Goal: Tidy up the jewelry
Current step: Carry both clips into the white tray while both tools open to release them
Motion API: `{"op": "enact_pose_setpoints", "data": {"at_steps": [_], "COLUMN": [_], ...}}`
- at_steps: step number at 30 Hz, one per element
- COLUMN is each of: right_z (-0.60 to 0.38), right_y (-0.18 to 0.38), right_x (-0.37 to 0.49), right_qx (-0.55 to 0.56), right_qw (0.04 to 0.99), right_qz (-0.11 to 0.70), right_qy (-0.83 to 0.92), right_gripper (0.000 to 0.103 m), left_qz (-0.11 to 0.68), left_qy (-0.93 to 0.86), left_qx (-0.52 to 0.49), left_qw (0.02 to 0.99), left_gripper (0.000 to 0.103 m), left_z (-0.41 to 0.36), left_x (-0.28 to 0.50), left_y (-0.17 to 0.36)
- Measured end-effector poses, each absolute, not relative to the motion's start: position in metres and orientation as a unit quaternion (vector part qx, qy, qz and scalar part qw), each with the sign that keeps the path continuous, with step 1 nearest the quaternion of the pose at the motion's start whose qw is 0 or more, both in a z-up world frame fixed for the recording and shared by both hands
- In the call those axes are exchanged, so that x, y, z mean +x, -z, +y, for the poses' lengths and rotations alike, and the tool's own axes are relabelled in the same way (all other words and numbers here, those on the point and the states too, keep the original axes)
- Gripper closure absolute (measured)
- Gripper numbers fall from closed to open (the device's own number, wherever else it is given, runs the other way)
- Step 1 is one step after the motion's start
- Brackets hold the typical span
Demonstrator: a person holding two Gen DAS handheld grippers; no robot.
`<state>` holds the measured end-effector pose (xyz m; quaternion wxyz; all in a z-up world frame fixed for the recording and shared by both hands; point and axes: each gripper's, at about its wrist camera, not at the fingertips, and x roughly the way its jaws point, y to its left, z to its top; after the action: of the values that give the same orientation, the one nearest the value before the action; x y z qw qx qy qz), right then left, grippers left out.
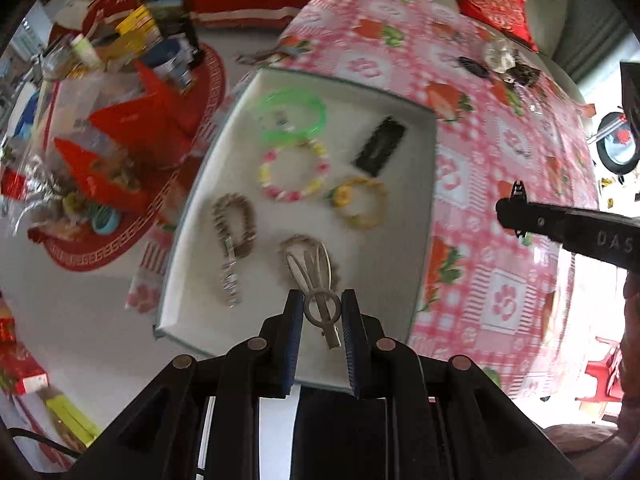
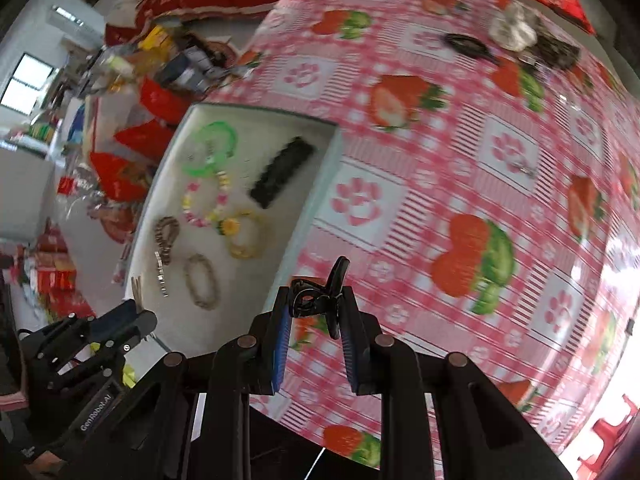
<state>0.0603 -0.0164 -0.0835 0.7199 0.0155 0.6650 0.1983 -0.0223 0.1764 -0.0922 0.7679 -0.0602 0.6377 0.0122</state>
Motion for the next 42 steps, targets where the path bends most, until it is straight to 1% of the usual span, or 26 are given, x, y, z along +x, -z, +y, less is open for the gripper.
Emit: {"op": "enact_pose_setpoints", "data": {"at_steps": [10,25,33,42], "right_z": [0.037,0.082,0.085,0.093], "right_y": [0.098,0.154,0.173,0.174], "right_x": [0.055,0.057,0.057,0.05], "right_qx": [-0.014,-0.051,-0.067,-0.073], "right_qw": [0.697,0.651,0.643,0.646], "right_qz": [0.677,0.713,0.723,0.719], "right_qy": [-0.236,-0.256,-0.244,-0.247], "right_gripper": [0.078,0.078,0.078,0.077], "left_qz": [0.661,0.678,0.68,0.685], "left_qy": [-0.018,-0.018,-0.017,-0.018], "left_qx": [-0.073,-0.066,-0.056,-0.049], "left_qw": [0.747,0.731,0.731,0.727], "left_gripper": [0.077,0.077,0.077,0.077], "left_z": [0.196,0.197,0.192,0.189], "left_x": [-0.03,-0.022,-0.02,-0.018], "left_y": [0.128,0.167,0.175,0.179]}}
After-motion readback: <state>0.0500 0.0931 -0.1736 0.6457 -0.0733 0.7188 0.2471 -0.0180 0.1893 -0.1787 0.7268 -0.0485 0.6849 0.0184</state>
